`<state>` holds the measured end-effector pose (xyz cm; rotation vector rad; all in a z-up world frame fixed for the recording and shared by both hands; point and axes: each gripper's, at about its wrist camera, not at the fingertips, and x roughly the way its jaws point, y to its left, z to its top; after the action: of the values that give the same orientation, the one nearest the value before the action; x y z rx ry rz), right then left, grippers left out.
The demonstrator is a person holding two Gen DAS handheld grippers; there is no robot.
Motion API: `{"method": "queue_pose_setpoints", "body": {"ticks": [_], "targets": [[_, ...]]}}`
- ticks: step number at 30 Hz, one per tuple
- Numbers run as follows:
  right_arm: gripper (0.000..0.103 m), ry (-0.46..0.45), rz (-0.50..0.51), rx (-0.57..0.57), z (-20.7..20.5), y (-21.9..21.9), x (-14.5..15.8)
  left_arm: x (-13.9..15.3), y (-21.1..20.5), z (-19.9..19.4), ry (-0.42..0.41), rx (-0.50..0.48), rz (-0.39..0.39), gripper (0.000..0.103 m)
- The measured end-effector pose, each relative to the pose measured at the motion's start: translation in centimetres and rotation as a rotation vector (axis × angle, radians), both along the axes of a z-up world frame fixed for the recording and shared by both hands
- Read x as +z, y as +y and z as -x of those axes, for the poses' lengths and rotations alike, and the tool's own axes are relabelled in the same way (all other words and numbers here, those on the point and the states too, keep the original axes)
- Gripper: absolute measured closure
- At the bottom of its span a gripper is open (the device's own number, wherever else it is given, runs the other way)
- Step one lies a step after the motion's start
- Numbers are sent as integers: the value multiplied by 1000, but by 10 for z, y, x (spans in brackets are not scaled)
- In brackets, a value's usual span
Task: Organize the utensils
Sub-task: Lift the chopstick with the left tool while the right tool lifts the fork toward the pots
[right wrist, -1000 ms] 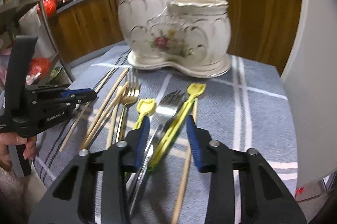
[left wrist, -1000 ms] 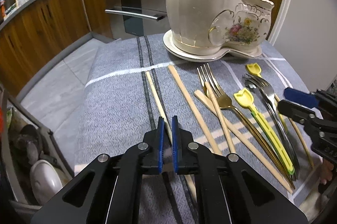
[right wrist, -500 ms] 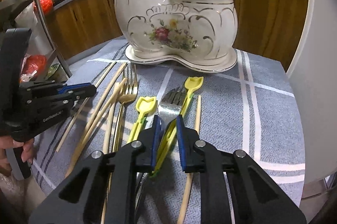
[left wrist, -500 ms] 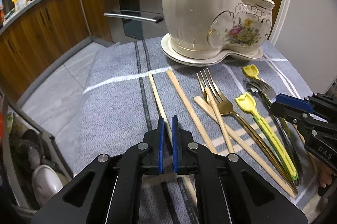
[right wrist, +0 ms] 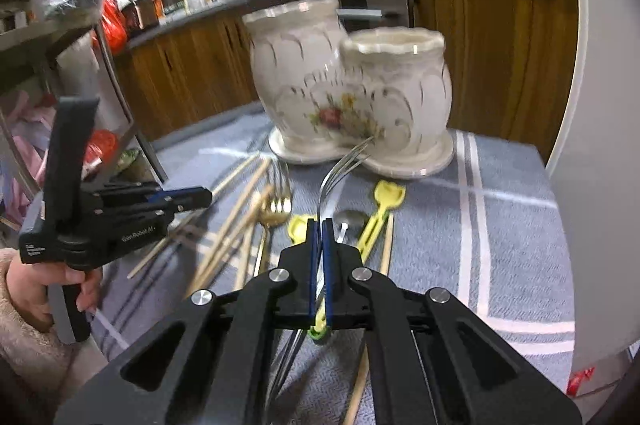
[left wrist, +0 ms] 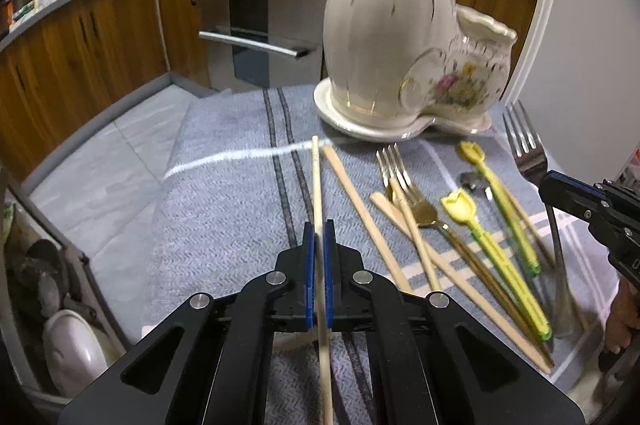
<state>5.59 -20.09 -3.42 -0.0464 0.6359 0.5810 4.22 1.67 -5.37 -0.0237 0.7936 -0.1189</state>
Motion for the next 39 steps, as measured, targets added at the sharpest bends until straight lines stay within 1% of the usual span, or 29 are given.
{"method": "queue_pose_setpoints", "body": {"ticks": [1,3,5,7,9,10,12,17,22,26,28,32,33,35,39], "targets": [[101,-27,15,-5,3,1,2,1,0,1,-6,0,1,98],[101,-39,29,-2,2,3,2,2,0,0,-8,-5,5,98],[101,-31,21,0,1,2,1,3,0,2,-21,-5,12,98],[101,-52,3,8,3,1,5,7,0,6,-41,-9,21,98],[101,-99,-3,15,11,0,11,13,1,10,-73,-19,37,98],[101,-137,0,17,15,0,15,16,0,11,-83,-23,39,98],[101,-181,2,26,22,1,20,18,-1,13,-97,-27,39,99],[101,-259,17,48,34,5,24,14,-1,12,-87,-34,40,98],[101,-405,34,56,54,7,33,15,2,11,-94,-32,43,98],[101,-476,30,52,64,7,39,18,3,14,-117,-26,50,99],[101,-497,21,47,66,6,43,24,4,18,-153,-28,58,98],[101,-498,-2,23,61,2,55,45,4,26,-248,-30,73,98],[101,-496,-12,15,57,1,60,55,5,29,-287,-36,89,99],[101,-504,-27,0,51,-2,69,68,4,30,-337,-39,99,99],[101,-554,-40,-31,36,-4,89,98,-1,30,-455,-49,99,98]]}}
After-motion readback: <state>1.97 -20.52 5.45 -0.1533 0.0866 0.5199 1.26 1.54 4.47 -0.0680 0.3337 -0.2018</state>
